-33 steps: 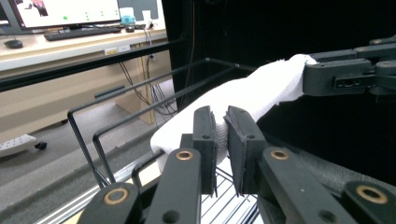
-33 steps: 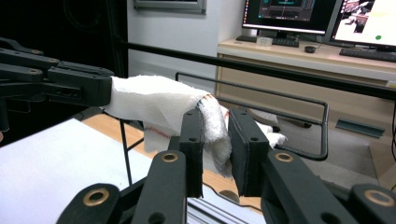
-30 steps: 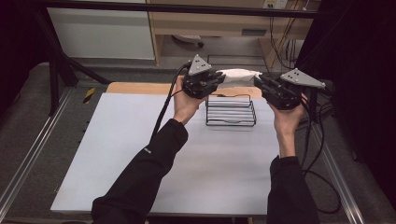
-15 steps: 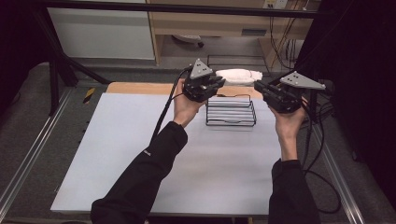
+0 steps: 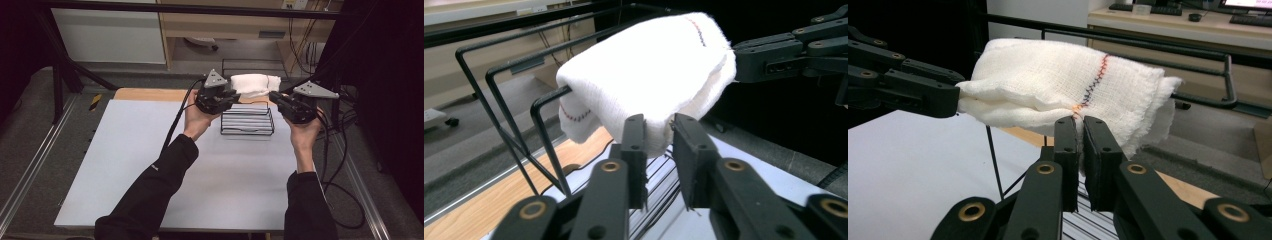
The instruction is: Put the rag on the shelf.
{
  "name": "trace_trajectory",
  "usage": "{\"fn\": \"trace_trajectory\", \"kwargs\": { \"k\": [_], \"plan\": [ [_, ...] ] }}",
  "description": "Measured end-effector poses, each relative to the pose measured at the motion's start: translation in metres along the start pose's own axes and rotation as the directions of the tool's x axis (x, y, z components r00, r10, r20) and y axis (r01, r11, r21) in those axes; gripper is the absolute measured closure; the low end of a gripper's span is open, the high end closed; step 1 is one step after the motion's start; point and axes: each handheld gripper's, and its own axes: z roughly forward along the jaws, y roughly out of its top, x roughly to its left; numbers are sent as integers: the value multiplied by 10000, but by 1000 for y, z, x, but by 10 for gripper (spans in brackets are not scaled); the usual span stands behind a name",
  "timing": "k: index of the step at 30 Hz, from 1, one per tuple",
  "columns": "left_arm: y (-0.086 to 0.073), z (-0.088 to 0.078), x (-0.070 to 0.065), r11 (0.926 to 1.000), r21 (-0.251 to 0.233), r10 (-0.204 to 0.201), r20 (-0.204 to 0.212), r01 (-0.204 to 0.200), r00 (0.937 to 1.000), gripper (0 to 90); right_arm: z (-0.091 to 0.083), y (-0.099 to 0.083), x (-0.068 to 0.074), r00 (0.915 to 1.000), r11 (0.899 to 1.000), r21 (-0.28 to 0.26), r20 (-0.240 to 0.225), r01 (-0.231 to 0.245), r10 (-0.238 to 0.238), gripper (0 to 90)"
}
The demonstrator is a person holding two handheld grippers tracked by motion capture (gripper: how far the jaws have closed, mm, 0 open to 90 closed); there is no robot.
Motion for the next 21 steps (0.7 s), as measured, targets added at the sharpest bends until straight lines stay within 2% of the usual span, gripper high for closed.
{"fn": "trace_trajectory", "kwargs": {
  "k": [6, 11, 14, 21],
  "plan": [
    [-3, 9, 2, 9996, 237, -156, -278, 163, 9995, 821, 6, -4, -1, 9998, 9994, 281, -26, -213, 214, 785],
    [-5, 9, 2, 9997, 178, -190, -209, 193, 9996, 792, 6, -6, -3, 9997, 9994, 265, -97, -219, 222, 738],
    [-5, 4, 1, 9999, 74, -128, -155, 130, 9998, 744, 1, -5, -3, 9994, 9996, 134, -256, -232, 235, 679],
    [-6, -15, 1, 10000, -4, 39, -102, -39, 9999, 560, -14, 1, 0, 9968, 9988, -236, -694, -421, 403, 452]
  ]
}}
